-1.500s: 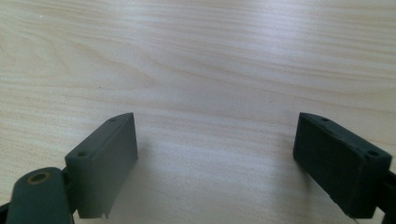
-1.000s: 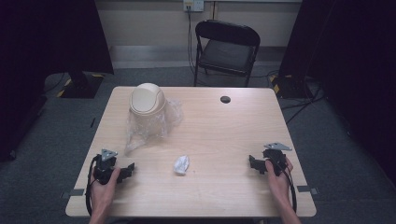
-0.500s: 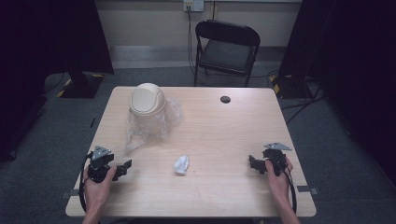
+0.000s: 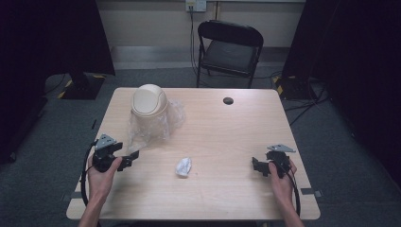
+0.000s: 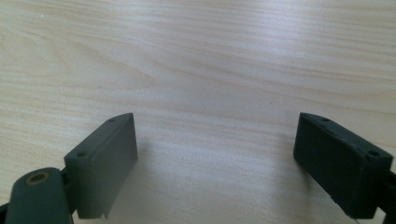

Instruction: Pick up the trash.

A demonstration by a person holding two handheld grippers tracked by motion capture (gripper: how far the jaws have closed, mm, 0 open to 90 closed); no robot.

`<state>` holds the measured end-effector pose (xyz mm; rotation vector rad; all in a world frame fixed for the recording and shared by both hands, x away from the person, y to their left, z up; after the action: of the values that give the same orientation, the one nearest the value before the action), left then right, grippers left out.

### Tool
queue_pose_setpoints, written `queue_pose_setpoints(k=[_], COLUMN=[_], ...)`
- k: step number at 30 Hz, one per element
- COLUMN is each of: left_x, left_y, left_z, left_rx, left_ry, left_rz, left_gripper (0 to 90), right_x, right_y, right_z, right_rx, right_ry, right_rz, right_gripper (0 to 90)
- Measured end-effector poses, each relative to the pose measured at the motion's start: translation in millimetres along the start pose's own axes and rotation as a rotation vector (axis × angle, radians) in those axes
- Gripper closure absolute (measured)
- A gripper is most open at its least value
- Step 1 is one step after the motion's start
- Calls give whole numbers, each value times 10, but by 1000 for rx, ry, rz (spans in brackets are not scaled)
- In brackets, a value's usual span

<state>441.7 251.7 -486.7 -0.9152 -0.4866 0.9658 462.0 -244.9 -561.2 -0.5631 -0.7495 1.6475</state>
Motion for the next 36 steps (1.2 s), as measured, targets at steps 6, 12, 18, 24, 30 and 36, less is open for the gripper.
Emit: queue_pose_setpoints(k=[6,12,18,24,30,36], left_x=[-26,-40,-44,-24,47,30], left_y=[-219,-437,-645,-839,-905,-1051], left_z=[-30,-80,-126,-201,-343,-388], left_rx=[-30,-55,-28,-53,-41,-44], left_ry=[27,51,57,93,87,82], left_rz=[-26,-42,-102,-102,-105,-141], left_gripper=[207,211,228,228,227,225], right_x=[1,1,1,0,0,0], right_y=[0,0,0,0,0,0], right_z=[0,0,0,0,0,0], right_rx=[0,0,0,0,0,0], right_ry=[0,0,0,-1,0,0], right_rz=[-1,-1,-1,1,0,0], right_gripper=[126,126,126,126,126,126])
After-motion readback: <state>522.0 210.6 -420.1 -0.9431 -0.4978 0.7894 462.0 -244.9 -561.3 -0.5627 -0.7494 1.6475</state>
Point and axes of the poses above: each handheld gripper's, and its own axes: z roughly backward along the jaws, y roughly out of its underside, x roughly to its left, the point moved 9 cm from there along -z, roughly forward along the jaws, and after that the axes turned 4 degrees about -z, right-handed, at the moved point
